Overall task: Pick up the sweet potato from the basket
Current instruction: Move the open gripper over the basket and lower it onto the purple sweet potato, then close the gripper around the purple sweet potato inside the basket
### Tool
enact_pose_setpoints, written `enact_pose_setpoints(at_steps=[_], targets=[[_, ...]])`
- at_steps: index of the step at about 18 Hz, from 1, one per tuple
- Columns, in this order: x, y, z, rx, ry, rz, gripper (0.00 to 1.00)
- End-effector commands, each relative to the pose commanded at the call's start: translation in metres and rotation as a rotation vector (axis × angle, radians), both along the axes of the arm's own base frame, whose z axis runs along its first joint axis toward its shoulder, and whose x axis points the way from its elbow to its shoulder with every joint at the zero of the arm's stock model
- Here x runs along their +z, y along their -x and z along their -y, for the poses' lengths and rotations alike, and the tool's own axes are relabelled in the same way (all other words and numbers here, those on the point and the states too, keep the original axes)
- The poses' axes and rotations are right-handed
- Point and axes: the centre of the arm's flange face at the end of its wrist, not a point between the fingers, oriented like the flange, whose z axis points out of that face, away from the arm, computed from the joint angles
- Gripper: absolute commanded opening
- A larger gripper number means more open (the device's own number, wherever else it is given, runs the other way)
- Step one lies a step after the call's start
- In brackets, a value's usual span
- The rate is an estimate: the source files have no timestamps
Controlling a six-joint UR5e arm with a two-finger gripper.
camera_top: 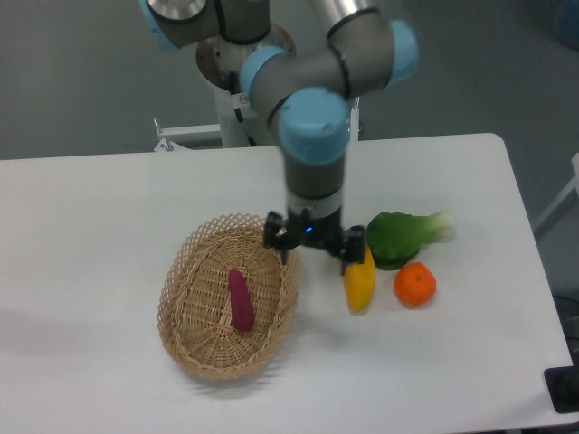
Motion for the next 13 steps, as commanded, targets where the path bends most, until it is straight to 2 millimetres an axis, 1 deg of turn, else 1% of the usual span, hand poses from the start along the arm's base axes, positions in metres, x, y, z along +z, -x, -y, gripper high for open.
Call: enact_pose_setpoints(at_steps=[3, 5, 7, 8, 9, 13], targets=[[-0.022, -0.033, -0.016, -0.030, -0.050, -0.038, 1.00], [-0.037, -0.045, -0.017, -0.036, -0.029, -0.036, 1.00], [-0.053, -0.063, -0.024, -0.047, 0.016, -0.053, 1.00], [-0.061, -0.065, -0.026, -0.033, 0.035, -0.063, 1.00], [-0.065, -0.065, -0.027, -0.023, 0.040, -0.070, 1.00], [-0.065, -0.063, -0.028, -0.026, 0.035, -0.078, 1.00]])
